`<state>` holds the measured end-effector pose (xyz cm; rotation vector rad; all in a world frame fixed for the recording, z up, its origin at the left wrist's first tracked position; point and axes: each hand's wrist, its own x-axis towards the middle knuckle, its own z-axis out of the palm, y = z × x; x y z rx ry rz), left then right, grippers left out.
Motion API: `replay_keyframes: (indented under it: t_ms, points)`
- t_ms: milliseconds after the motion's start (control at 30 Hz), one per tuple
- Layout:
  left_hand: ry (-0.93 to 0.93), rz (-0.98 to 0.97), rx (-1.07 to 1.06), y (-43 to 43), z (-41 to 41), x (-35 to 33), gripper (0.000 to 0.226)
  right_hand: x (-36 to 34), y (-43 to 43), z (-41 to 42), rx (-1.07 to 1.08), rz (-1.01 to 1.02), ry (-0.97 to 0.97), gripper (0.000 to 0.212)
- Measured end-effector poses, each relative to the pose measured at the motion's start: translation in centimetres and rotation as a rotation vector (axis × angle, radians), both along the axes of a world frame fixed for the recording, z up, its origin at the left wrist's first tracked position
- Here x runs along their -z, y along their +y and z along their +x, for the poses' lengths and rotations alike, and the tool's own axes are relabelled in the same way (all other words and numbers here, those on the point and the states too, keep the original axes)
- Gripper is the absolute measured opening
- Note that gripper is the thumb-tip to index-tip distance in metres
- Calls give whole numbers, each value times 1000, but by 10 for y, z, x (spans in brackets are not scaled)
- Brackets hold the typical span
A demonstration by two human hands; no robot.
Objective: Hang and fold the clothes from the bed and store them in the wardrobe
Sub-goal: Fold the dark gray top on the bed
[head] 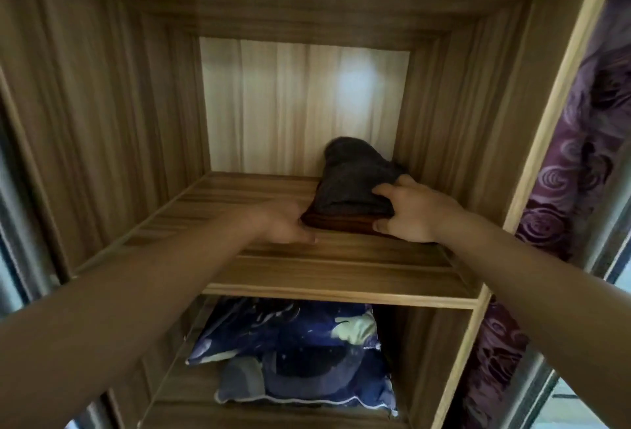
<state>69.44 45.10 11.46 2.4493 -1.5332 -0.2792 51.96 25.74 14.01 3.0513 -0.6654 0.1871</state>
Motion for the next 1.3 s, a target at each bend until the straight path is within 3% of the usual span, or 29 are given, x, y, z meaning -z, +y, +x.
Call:
replay_keyframes:
  t_ms: [333,567,767,1000,1300]
  points:
    - [-89,138,-170,78,-65,4,69,24,48,-67,-77,91,39,60]
    - [-135,48,-144,91,-67,17,56,48,67,-87,-7,108,41,57]
    - [-115,-13,21,81,-62,20,57,60,96,-103,139,57,-24,46]
    - [-97,-128,358,44,-114,21,49,73,147,-171,489,71,34,50]
    - [-113,36,757,-14,-236,83,43,114,196,-327,975,144,66,49]
